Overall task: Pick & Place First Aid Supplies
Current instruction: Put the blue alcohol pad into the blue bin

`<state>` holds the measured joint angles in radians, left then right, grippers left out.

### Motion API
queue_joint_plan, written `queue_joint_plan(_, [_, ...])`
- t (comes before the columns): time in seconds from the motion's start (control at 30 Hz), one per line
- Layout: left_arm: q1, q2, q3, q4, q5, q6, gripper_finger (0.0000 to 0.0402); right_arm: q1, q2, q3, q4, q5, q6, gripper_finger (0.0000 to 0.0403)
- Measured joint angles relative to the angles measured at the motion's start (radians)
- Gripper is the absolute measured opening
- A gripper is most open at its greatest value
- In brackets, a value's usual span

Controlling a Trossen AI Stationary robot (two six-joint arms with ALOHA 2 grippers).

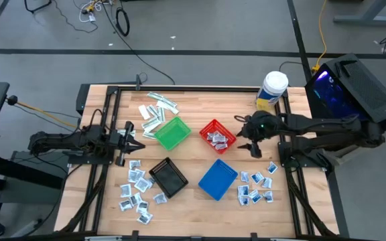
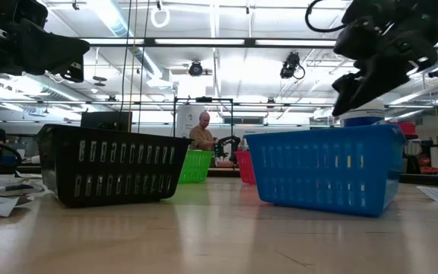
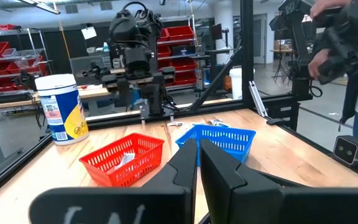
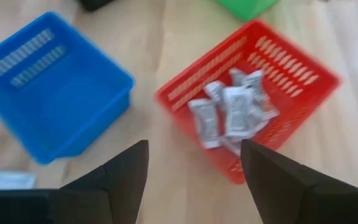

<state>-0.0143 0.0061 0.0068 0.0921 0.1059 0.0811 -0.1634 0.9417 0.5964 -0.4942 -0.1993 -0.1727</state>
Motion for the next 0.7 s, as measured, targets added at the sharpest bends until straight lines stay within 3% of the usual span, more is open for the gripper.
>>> queue_joint_plan(0.3, [0.000, 0.000, 0.000, 0.000, 0.000, 0.000, 0.0025, 0.149, -0.016, 0.000, -0.123, 0.000, 0.007, 0.0256])
queue_joint_plan(0.7, [0.000, 0.000, 0.000, 0.000, 0.000, 0.000, 0.0025, 0.319, 0.015, 0.000, -0.076, 0.035, 0.064, 0.0256])
